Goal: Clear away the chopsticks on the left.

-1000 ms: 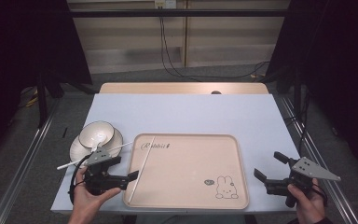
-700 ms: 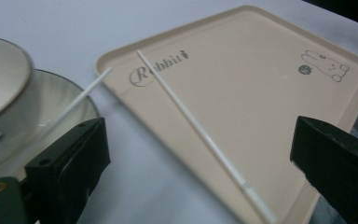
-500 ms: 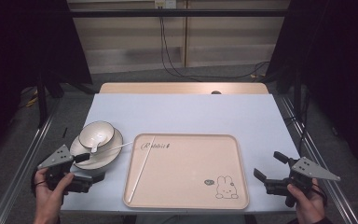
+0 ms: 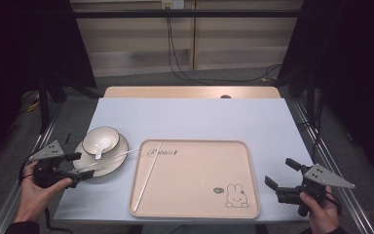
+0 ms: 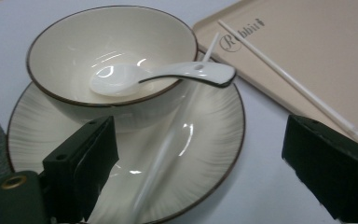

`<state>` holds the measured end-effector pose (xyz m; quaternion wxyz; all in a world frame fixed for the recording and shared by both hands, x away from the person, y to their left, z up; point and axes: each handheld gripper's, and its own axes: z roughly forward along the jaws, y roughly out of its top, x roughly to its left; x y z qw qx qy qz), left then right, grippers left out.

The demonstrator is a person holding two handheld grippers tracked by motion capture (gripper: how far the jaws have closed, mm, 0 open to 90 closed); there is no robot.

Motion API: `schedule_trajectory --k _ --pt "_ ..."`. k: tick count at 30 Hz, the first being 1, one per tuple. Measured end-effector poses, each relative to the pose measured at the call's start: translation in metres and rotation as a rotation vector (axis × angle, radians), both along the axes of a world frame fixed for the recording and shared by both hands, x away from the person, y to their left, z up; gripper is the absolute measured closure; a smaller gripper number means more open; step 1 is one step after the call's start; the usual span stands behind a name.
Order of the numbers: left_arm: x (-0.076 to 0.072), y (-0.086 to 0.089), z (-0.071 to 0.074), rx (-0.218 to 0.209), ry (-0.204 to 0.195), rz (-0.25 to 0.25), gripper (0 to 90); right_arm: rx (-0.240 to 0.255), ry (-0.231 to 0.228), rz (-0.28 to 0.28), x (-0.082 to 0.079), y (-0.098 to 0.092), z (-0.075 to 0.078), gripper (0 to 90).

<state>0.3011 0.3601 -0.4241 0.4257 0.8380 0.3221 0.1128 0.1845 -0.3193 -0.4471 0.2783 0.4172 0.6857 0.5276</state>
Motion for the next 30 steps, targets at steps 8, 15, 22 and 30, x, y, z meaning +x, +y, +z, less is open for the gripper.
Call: schedule_trajectory --k 8,15,22,30 --pt "0.016 0.004 -0.011 0.083 0.032 -0.060 28.9 -0.002 0.002 -0.002 0.000 0.000 0.000 0.4" --pt "0.024 0.002 -0.019 0.117 0.041 -0.091 55.9 0.002 0.006 -0.004 0.000 0.000 0.000 0.4" --pt "0.026 -0.003 -0.022 0.165 0.048 -0.119 64.2 0.000 0.009 0.001 0.000 0.000 0.000 0.4" --pt "0.027 -0.007 -0.022 0.190 0.066 -0.144 75.4 0.000 0.007 0.001 0.000 0.000 0.000 0.4"
